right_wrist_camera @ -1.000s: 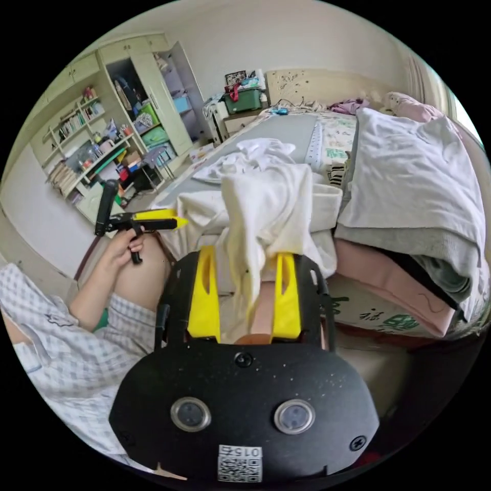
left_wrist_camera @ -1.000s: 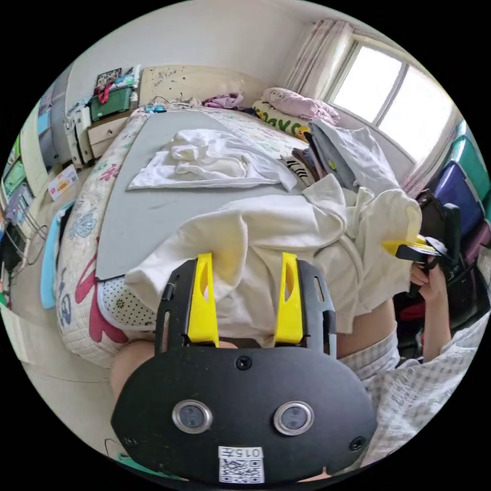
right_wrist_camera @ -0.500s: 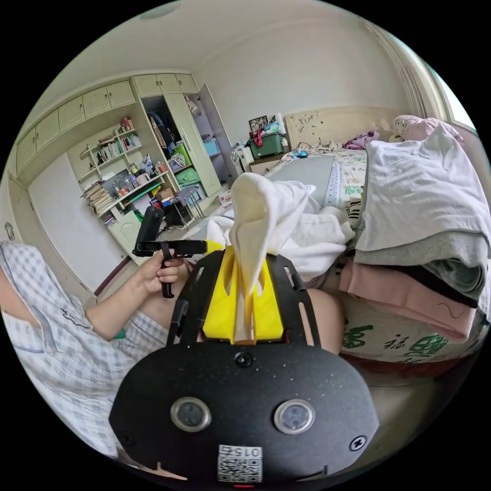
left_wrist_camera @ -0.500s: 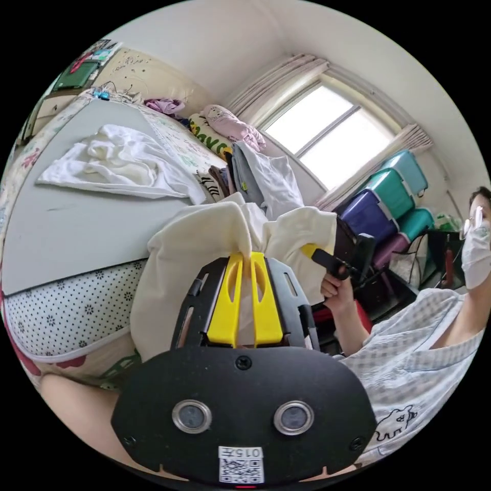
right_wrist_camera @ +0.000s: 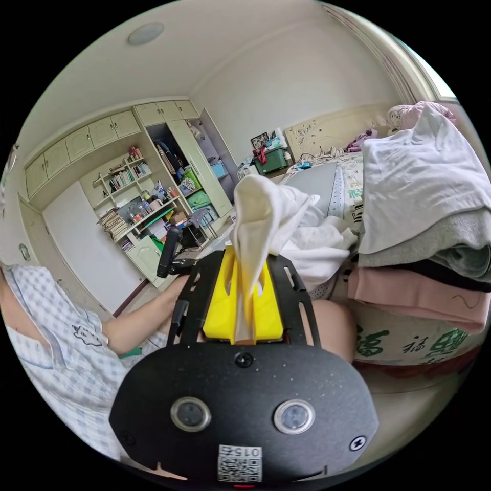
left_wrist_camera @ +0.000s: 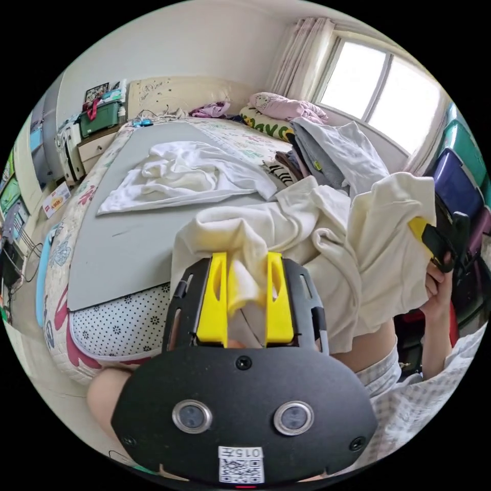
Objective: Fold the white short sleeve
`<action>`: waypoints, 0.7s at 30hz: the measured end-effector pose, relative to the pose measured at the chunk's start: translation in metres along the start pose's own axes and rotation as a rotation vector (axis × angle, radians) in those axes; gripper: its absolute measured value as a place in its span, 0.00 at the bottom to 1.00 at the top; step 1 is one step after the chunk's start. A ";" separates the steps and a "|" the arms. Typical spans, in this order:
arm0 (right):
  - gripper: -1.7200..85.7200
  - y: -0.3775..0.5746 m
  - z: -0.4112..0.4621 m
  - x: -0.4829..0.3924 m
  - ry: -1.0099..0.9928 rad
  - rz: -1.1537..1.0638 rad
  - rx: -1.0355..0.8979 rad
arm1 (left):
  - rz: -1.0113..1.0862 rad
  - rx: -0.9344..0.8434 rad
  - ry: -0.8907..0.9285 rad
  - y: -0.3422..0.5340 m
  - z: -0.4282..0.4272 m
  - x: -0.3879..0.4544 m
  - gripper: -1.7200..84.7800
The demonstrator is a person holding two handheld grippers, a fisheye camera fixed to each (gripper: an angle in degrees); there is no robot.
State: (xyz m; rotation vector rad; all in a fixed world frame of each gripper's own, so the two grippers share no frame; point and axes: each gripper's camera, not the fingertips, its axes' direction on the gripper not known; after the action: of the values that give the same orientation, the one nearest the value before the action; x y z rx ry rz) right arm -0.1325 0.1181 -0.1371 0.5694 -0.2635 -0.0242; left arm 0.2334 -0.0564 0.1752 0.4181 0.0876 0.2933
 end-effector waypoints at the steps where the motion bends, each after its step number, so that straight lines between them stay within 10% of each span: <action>1: 0.07 -0.003 -0.003 -0.001 0.003 0.001 0.003 | 0.001 -0.003 -0.011 -0.002 0.003 0.001 0.12; 15: 0.06 -0.177 -0.202 -0.054 0.079 -0.298 0.651 | 0.183 0.534 0.966 -0.155 -0.042 0.046 0.05; 21: 0.06 -0.325 -0.223 -0.041 0.357 -0.506 0.596 | 0.444 0.348 1.390 -0.341 0.057 0.105 0.06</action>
State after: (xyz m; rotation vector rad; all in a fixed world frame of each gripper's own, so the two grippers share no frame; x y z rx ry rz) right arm -0.0998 -0.0334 -0.5015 1.2068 0.2404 -0.3390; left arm 0.4313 -0.3448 0.0842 0.5092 1.4348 0.9780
